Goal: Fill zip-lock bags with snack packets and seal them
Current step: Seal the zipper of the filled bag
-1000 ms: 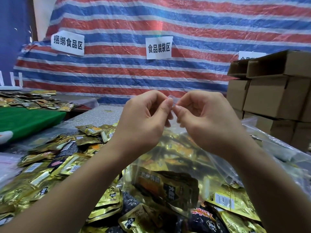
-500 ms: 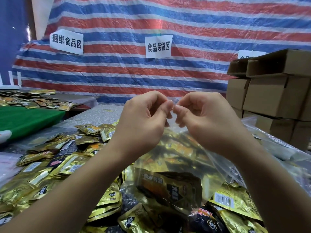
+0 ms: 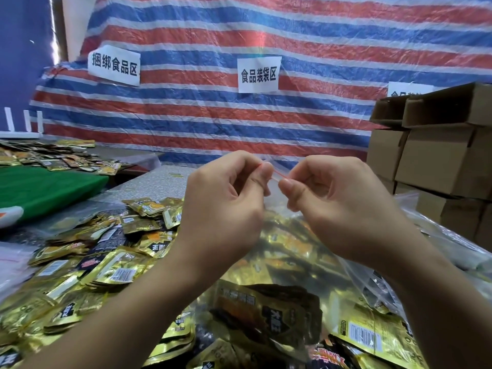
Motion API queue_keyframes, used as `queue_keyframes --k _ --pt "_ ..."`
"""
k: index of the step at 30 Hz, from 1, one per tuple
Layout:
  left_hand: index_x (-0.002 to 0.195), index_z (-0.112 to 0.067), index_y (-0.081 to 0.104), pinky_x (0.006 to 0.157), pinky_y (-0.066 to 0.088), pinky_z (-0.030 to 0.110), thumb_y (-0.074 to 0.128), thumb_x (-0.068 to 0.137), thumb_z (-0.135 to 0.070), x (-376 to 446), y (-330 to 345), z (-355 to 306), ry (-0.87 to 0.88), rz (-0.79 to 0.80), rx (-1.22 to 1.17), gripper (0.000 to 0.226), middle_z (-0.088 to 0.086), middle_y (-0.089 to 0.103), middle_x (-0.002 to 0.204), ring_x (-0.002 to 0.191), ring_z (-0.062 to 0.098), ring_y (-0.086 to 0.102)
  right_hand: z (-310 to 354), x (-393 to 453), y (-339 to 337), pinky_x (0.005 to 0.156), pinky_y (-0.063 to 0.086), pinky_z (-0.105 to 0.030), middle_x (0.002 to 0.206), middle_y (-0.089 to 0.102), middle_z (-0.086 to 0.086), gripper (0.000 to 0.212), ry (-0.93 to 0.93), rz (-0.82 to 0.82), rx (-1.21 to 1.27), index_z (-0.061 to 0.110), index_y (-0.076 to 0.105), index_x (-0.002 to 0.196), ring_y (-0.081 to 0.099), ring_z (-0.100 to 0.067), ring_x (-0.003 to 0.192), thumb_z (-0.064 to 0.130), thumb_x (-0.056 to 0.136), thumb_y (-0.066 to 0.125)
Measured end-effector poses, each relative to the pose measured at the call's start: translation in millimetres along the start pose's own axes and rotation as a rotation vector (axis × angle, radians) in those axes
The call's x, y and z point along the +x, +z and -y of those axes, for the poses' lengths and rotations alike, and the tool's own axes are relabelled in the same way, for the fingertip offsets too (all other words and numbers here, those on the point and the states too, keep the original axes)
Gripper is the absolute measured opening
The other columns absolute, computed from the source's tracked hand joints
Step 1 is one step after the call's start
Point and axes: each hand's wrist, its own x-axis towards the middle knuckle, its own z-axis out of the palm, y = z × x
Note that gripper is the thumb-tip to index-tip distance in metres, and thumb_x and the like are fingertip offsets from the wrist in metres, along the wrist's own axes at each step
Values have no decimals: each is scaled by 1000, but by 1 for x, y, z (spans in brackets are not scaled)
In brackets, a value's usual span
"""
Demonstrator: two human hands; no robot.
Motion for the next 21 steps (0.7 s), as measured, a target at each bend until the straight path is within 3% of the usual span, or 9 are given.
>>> queue_keyframes --k 4,9,15,21 --pt "77 -17 66 53 46 41 60 96 -21 6 -7 2 4 -55 38 21 0 64 68 59 22 60 1 8 -2 64 52 -33 72 68 11 17 -18 50 -4 27 67 76 64 -6 69 35 92 64" --pt "79 -18 67 52 46 43 60 97 -25 13 -16 5 -14 -104 91 21 -1 65 68 58 21 60 -4 10 -5 62 48 -28 67 66 10 18 -32 52 -45 25 68 78 62 -5 70 31 94 64" --pt "78 -19 67 50 46 43 60 96 -25 13 -15 10 -16 -125 131 20 -3 64 67 56 21 60 -16 3 -7 59 46 -35 68 61 12 20 -77 19 -174 25 66 81 55 -6 66 35 96 59" --pt "79 -21 67 53 48 41 60 96 -25 16 -19 13 -15 -168 158 19 -7 66 70 58 17 61 -25 4 -11 57 32 -20 69 54 16 18 -128 66 -243 25 62 80 50 -2 69 32 96 56"
